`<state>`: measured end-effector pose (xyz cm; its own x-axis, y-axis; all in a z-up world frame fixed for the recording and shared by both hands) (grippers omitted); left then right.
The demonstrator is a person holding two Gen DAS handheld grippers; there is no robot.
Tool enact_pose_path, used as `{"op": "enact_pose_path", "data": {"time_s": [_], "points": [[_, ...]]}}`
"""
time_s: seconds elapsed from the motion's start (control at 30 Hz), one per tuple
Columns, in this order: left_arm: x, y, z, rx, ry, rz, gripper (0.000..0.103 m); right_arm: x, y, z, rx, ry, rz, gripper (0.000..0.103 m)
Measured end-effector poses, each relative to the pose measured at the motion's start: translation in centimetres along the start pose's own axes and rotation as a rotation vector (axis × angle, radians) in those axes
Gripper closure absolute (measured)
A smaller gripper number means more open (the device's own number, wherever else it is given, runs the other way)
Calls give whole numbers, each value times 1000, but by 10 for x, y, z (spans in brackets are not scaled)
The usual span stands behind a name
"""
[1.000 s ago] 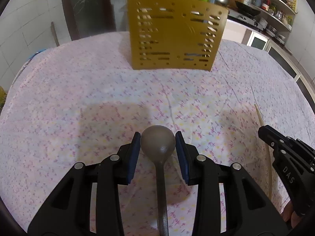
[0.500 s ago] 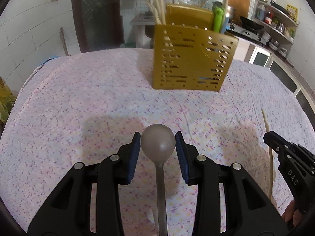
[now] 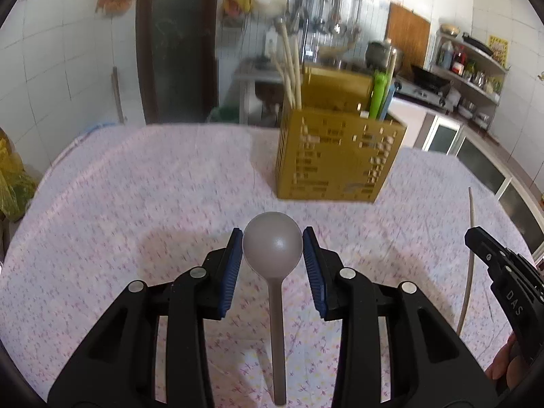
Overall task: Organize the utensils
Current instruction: 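Lift the grey spoon and chopstick and carry both over the holder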
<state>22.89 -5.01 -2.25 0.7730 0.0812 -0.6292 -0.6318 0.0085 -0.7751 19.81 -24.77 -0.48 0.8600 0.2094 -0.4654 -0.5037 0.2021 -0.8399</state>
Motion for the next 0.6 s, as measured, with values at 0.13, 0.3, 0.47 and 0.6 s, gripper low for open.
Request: {"op": "enact_pose_path", "data": {"time_s": [0.13,0.3,0.47,0.6], "points": [[-19,-10,4,-3,1,-79,68,-10,-12,7,-30,14,-72,97],[-39,-18,5,-4,0,-158,68,-19,-23,15,-60,19,-148,97],[-41,-18,6,-13,5,-175,68,-27,-30,17,-85,20,-199,97],[-42,-25,5,-19,8,-191,68,-28,-38,20,-95,13,-224,97]]}}
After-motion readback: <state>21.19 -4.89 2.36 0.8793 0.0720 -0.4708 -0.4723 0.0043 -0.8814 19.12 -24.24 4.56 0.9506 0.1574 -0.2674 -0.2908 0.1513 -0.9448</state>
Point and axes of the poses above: each gripper's, at about its wrist camera, not at the fingertips, and x roughly the way its jaws point, z to its left, y to its underside, the point moved 8 cm from there along x, roughly the way its jaws point, and after that the axes turned 12 degrees about -y, right-handed, at the moved point
